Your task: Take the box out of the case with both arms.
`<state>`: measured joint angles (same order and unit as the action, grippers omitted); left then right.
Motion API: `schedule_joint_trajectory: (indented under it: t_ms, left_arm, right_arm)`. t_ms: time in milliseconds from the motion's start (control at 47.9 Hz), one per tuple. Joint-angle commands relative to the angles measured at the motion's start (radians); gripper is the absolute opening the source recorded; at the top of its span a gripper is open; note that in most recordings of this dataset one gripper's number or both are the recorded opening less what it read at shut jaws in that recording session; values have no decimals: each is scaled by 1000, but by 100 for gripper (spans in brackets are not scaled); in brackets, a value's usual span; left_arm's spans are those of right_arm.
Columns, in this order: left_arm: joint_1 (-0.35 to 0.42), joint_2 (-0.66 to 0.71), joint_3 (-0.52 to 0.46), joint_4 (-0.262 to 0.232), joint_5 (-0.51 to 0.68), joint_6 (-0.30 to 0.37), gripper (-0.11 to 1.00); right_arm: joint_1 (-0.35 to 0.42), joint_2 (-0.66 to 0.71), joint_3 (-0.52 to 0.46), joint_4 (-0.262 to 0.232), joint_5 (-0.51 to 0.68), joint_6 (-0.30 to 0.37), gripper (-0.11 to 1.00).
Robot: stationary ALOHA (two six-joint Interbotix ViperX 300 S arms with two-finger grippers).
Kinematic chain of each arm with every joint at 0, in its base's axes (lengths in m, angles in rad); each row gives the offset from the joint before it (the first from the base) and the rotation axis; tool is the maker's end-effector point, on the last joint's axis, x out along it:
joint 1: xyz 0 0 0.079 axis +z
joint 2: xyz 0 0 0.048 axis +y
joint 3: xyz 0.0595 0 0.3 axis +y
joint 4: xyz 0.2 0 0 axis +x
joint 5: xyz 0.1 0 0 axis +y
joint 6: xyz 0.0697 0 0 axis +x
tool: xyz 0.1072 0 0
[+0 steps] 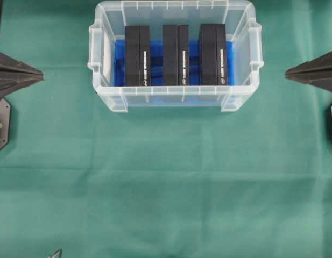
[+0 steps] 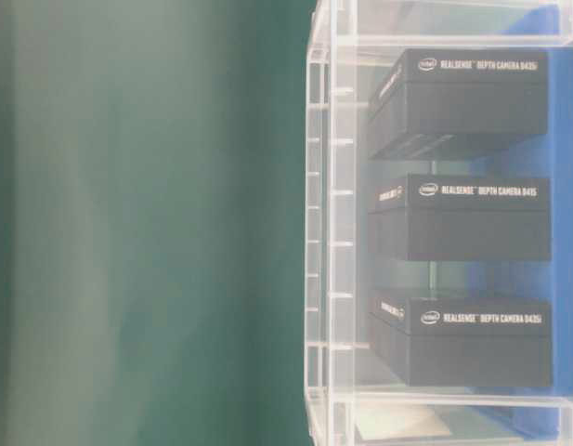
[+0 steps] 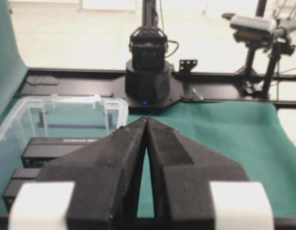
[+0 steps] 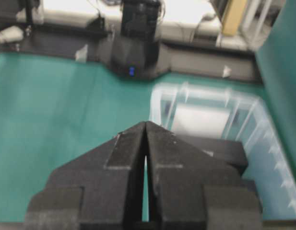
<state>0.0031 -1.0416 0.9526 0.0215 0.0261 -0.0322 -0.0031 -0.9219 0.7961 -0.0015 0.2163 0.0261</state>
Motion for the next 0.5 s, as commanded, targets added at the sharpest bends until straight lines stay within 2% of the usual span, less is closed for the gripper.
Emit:
schedule_joint_trajectory:
  t_ms: [0, 230, 480]
  left_arm:
    - [-2, 6, -91, 5, 78, 2, 1]
    - [0, 28, -235, 8, 258, 2, 1]
    - [-2, 55, -293, 8, 394, -2, 1]
  right_arm:
    - [-2, 17, -89, 3, 21, 2, 1]
    - [-2, 54, -198, 3, 100, 2, 1]
    - [-3, 61, -213, 3, 199, 3, 1]
